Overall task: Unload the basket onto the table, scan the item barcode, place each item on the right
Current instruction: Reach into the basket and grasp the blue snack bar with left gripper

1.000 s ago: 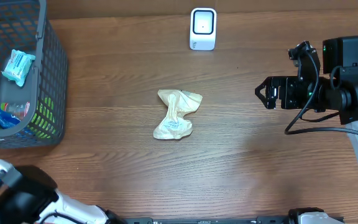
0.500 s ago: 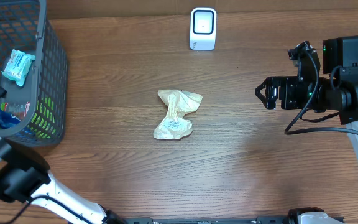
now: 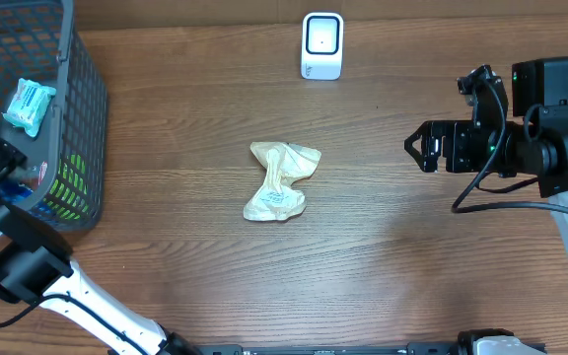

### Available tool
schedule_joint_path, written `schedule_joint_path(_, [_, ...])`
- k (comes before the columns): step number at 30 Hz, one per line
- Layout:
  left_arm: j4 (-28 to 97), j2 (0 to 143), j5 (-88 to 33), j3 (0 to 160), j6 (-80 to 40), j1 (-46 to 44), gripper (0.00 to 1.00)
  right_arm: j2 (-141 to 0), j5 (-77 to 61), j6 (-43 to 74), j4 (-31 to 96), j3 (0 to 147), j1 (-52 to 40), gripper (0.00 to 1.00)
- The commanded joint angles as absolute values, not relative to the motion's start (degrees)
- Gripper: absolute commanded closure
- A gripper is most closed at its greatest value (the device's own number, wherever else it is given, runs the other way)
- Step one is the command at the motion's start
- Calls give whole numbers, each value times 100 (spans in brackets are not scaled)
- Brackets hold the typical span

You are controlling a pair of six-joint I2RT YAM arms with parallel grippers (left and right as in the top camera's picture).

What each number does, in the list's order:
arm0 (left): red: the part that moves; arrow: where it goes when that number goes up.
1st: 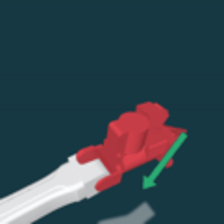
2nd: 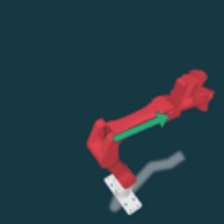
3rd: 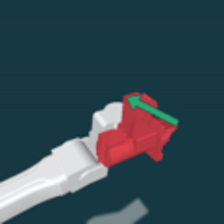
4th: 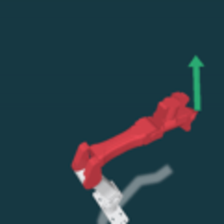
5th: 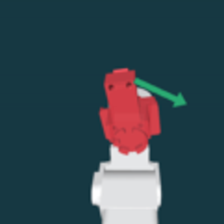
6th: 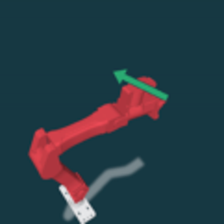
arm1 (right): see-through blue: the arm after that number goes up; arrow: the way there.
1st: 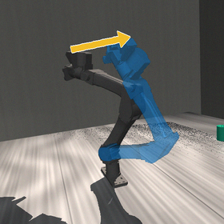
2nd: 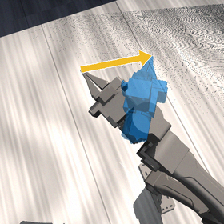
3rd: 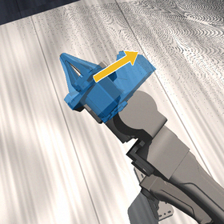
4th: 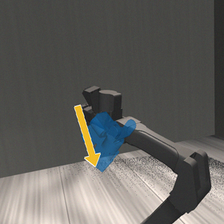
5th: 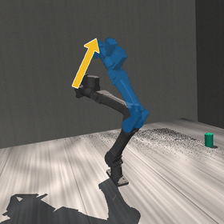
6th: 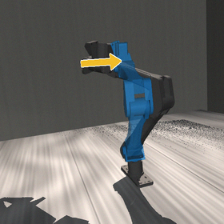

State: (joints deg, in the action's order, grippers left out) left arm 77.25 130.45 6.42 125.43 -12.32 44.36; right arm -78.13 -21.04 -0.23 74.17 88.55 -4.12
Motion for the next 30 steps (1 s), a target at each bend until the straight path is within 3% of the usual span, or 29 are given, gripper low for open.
schedule_joint_path(1, [7542,13190,993,12097,-1487,4335,13,-7741,-2150,-47,7389,9002,-390,0])
schedule_joint_path(8, [6980,13190,1092,11229,-1693,4259,19,-7738,-2152,-45,7432,9002,-390,0])
schedule_joint_path(10, [6862,13190,1090,11059,-1739,4241,29,-7738,-2152,-43,7441,9000,-390,0])
schedule_joint_path(11, [6836,13190,1090,11010,-1745,4235,37,-7738,-2152,-43,7448,9002,-390,0])
schedule_joint_path(14, [6829,13187,1085,10980,-1846,4230,91,-7738,-2152,-43,7472,9002,-390,0])
schedule_joint_path(15, [6834,13172,1055,10984,-1848,4230,96,-7741,-2152,-43,7474,9002,-390,0])
schedule_joint_path(23, [7048,12971,760,11271,-1848,4187,96,-7738,-2152,-45,7472,9002,-390,0])
schedule_joint_path(30, [7688,12477,530,12468,-1846,3931,96,-7741,-2152,-43,7474,9000,-390,0])
